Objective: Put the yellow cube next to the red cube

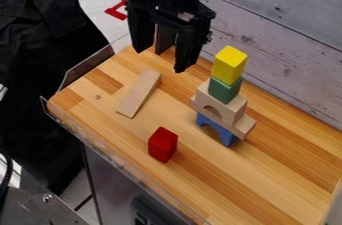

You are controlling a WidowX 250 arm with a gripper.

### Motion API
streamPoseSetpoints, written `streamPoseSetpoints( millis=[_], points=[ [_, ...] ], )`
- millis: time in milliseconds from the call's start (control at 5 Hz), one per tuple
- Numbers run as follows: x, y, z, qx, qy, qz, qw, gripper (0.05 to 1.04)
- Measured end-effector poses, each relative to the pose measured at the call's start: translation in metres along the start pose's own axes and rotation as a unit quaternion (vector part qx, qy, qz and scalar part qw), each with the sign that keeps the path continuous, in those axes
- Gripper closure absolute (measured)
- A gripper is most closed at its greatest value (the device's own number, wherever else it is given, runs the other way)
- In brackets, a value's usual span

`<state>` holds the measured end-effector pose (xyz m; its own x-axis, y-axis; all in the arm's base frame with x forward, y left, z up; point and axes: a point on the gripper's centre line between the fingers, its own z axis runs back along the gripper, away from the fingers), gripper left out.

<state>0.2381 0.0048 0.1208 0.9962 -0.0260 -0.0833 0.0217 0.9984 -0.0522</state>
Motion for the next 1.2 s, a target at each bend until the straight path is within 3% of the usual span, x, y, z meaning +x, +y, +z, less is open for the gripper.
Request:
streamPoseSetpoints(
  millis=[200, 600, 800, 1200],
  points=[
    [-0.002, 0.0, -0.007, -0.003, 0.015, 0.0, 0.9999, 0.085],
    [0.006, -0.024, -0.006, -0.03, 0.003, -0.033, 0.999, 0.085],
    [0.015, -0.029, -0.005, -0.03, 0.003, -0.033, 0.999, 0.085],
    [0.042, -0.031, -0.004, -0.006, 0.01, -0.018, 0.9998, 0.085]
  ],
)
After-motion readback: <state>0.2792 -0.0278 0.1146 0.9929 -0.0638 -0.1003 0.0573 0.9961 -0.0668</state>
